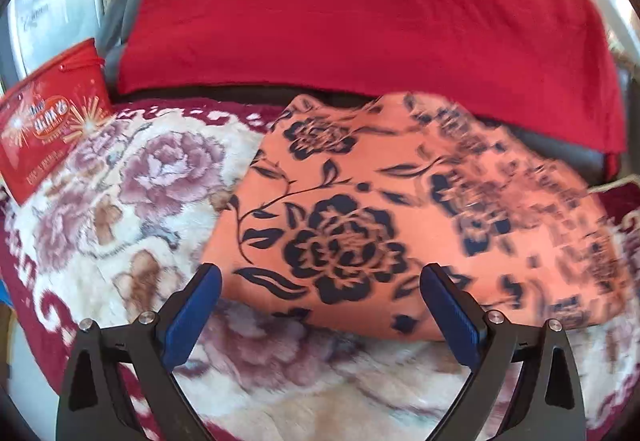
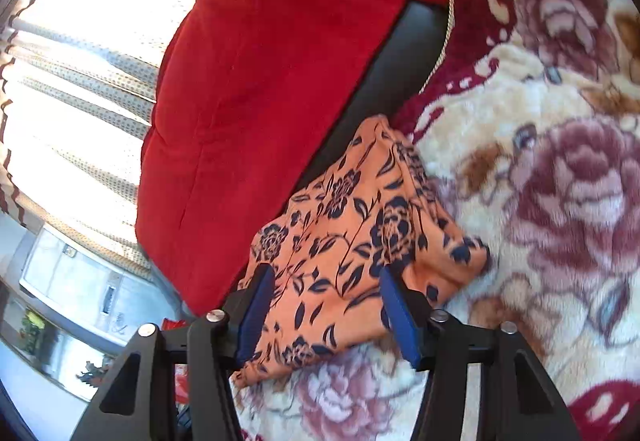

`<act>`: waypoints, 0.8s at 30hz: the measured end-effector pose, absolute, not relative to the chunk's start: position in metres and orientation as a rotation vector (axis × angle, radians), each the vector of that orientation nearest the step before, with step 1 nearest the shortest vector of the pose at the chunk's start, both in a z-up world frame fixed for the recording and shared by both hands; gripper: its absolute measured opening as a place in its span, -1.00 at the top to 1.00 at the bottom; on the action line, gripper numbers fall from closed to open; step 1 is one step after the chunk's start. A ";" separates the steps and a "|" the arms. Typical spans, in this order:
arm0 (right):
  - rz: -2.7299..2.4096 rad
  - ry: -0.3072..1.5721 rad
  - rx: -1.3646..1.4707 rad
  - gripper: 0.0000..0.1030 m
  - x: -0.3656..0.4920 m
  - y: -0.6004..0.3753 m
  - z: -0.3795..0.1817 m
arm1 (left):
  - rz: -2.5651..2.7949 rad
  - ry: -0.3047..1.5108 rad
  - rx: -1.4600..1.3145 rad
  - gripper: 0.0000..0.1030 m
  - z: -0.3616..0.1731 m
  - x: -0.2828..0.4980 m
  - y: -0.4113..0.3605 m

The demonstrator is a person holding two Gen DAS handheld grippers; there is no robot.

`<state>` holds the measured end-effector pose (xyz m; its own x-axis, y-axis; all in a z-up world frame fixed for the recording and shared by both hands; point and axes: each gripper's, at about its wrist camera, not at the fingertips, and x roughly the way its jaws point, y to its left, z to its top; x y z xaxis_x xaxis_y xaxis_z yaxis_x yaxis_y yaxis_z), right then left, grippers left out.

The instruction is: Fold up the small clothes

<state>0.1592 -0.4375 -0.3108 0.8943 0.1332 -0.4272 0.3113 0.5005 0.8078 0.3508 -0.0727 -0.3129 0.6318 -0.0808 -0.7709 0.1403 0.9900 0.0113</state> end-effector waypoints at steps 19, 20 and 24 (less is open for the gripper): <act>-0.287 0.640 1.017 0.12 0.225 -0.440 -0.351 | -0.172 0.830 0.184 -0.93 -0.319 0.364 -0.079; -0.276 0.625 1.007 0.12 0.224 -0.438 -0.348 | -0.174 0.831 0.185 -0.93 -0.319 0.364 -0.078; -0.253 0.579 0.942 0.12 0.223 -0.425 -0.333 | -0.173 0.834 0.179 -0.93 -0.320 0.364 -0.078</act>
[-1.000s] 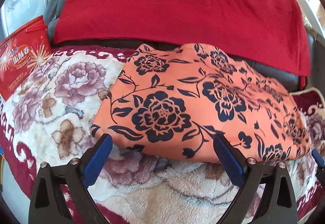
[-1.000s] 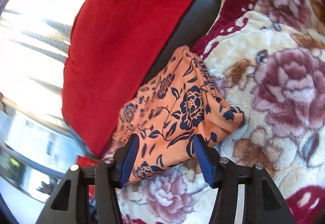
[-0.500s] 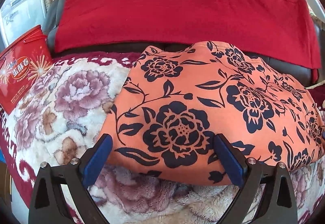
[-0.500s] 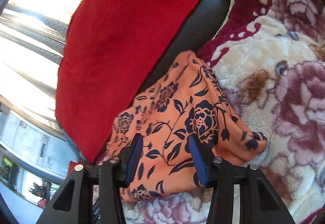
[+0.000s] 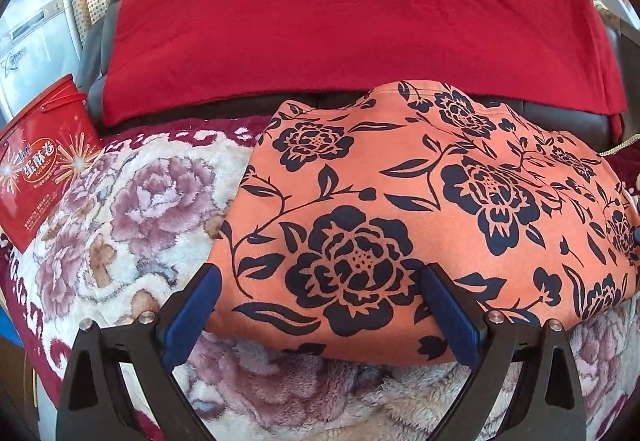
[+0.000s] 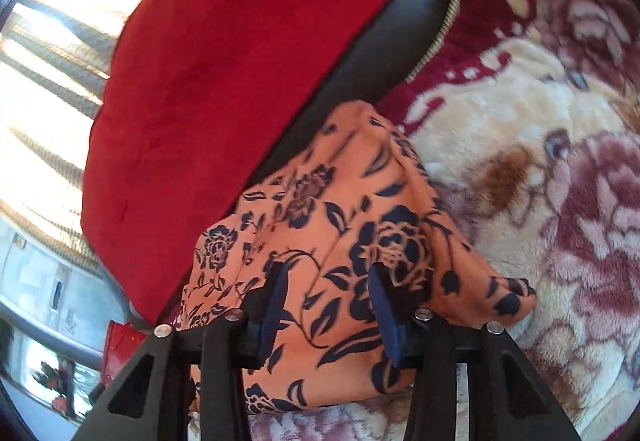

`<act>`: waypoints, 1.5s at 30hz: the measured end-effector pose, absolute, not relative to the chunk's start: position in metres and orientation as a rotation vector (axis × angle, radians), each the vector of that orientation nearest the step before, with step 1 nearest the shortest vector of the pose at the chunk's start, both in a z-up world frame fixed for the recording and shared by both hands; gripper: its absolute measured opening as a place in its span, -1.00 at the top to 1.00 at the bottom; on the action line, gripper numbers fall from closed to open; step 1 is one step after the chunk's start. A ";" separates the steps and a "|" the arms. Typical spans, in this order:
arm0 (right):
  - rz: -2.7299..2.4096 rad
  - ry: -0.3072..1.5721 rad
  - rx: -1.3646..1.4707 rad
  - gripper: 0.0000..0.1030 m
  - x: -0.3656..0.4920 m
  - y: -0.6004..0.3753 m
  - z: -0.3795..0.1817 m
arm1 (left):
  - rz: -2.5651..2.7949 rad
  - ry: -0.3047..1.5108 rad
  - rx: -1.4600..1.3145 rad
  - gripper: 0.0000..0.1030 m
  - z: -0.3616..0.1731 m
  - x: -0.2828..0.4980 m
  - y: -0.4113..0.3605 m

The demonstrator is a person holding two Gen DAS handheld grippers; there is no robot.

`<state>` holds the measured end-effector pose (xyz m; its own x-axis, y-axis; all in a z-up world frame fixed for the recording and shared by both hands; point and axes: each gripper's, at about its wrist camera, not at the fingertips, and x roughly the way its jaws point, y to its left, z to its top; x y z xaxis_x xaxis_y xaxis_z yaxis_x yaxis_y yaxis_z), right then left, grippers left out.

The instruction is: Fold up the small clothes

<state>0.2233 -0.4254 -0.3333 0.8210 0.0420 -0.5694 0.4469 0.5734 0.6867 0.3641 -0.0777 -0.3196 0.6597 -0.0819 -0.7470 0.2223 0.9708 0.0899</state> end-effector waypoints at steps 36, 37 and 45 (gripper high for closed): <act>-0.134 0.701 0.813 0.14 0.232 -0.378 -0.335 | -0.040 0.890 0.187 -0.93 -0.327 0.377 -0.035; -0.165 0.675 0.810 0.14 0.227 -0.383 -0.332 | -0.039 0.889 0.171 -0.93 -0.325 0.378 -0.033; -0.317 0.662 1.056 0.14 0.202 -0.443 -0.361 | 0.027 0.980 0.149 -0.93 -0.348 0.396 -0.020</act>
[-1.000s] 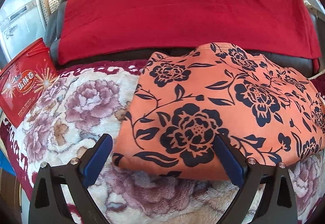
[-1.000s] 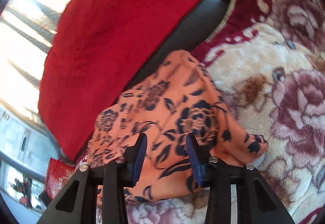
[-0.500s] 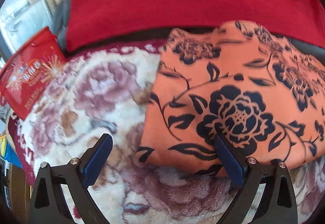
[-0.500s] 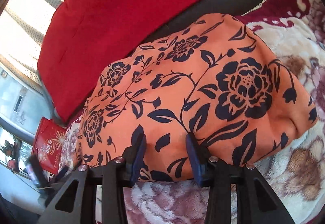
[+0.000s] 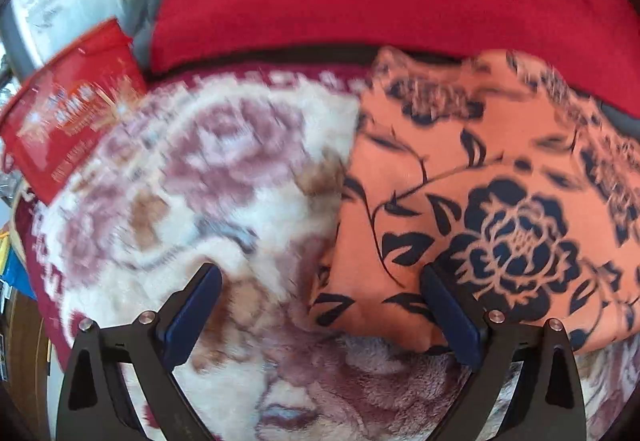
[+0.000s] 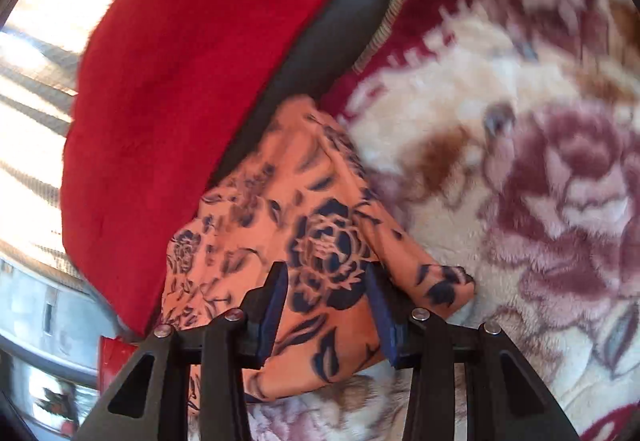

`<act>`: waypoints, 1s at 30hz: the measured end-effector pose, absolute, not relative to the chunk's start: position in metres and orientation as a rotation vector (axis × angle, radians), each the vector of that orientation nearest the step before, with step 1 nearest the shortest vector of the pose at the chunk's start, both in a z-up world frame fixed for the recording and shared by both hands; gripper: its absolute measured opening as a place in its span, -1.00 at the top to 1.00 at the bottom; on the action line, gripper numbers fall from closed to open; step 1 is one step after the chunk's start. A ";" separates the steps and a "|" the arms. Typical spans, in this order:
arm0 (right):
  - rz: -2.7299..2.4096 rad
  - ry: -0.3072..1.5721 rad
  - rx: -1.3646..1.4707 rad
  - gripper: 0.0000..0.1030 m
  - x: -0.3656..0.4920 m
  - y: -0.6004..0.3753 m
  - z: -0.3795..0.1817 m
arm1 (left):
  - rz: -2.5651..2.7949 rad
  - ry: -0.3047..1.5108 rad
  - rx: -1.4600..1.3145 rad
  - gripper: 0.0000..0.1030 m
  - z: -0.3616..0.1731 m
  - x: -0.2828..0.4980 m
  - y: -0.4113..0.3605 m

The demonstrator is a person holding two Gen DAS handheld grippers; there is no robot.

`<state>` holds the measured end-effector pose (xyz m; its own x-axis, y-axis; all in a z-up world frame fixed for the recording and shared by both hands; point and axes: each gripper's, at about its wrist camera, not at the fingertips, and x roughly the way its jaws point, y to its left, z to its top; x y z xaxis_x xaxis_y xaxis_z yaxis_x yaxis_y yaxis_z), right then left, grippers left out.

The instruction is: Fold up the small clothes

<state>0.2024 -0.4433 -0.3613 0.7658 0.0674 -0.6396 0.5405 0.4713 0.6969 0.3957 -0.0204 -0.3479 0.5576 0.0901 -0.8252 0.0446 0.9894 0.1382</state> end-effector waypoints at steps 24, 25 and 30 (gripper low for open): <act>-0.126 0.703 1.287 -0.07 0.175 -0.423 -0.388 | -0.335 1.163 -0.545 -0.92 -0.347 0.358 0.003; -0.129 0.694 1.287 -0.07 0.179 -0.422 -0.389 | -0.329 1.151 -0.614 -0.92 -0.350 0.363 0.008; -0.125 0.594 1.284 -0.08 0.204 -0.421 -0.392 | -0.316 1.057 -0.812 -0.85 -0.360 0.382 0.016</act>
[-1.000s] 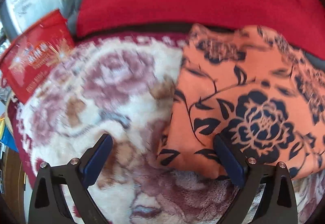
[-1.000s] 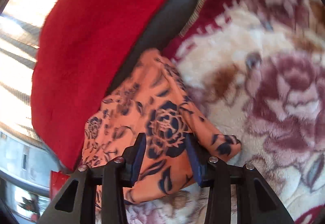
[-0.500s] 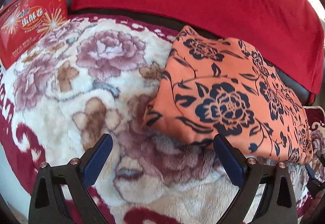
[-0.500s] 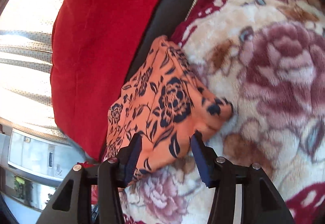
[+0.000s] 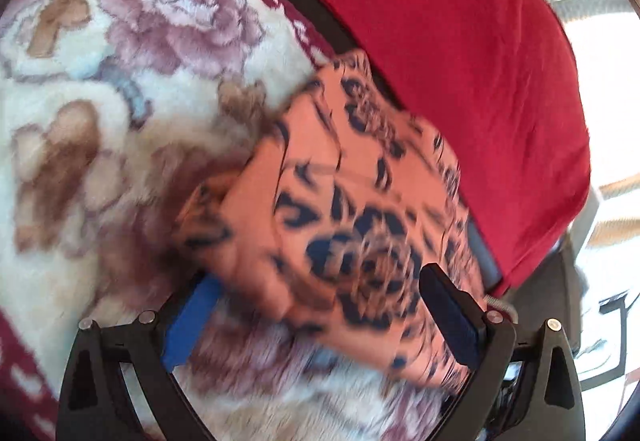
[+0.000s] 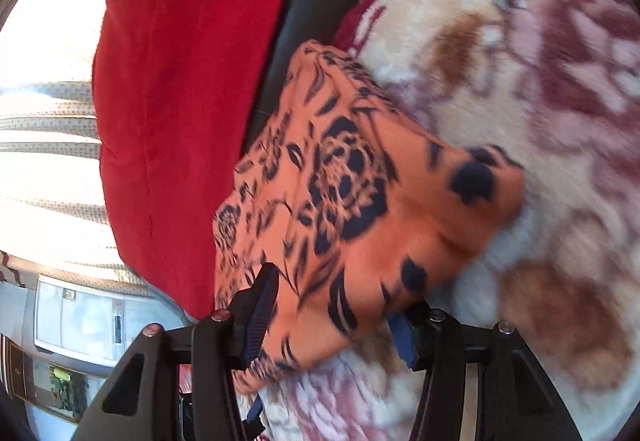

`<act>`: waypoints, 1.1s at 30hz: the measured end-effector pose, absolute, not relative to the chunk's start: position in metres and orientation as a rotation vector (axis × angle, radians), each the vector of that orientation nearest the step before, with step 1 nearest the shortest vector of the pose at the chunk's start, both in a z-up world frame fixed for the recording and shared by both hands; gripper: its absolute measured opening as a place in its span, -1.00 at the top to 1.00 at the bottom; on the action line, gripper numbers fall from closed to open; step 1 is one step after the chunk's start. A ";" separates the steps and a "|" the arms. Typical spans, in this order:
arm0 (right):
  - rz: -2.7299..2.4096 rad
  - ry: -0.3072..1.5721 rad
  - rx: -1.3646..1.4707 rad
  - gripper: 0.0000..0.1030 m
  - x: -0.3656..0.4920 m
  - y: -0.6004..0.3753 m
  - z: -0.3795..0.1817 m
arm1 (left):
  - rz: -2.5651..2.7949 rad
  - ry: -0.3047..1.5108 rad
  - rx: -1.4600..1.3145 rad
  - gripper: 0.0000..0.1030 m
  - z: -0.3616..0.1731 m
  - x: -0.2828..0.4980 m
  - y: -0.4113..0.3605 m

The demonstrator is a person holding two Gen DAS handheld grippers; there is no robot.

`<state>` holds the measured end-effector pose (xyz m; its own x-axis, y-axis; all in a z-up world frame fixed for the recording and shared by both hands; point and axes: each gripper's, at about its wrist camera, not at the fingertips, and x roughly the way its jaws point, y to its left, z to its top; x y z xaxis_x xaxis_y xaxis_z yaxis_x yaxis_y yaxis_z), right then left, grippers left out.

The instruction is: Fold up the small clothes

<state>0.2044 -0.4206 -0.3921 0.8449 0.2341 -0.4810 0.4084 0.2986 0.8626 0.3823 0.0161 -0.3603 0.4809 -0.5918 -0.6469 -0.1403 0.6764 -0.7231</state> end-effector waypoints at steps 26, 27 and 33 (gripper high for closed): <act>-0.221 0.413 0.933 0.70 0.213 -0.392 -0.333 | -0.362 0.893 -0.802 0.75 -0.334 0.360 0.034; -0.212 0.408 0.929 0.70 0.205 -0.391 -0.328 | -0.362 0.902 -0.773 0.75 -0.331 0.349 0.036; -0.173 0.504 0.895 0.69 0.154 -0.395 -0.325 | -0.374 0.952 -0.652 0.73 -0.334 0.296 0.047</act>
<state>0.1535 -0.3949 -0.3246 0.8704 0.0627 -0.4884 0.3491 0.6209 0.7019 0.2963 0.0467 -0.3343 0.5384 -0.5628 -0.6273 0.0145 0.7504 -0.6608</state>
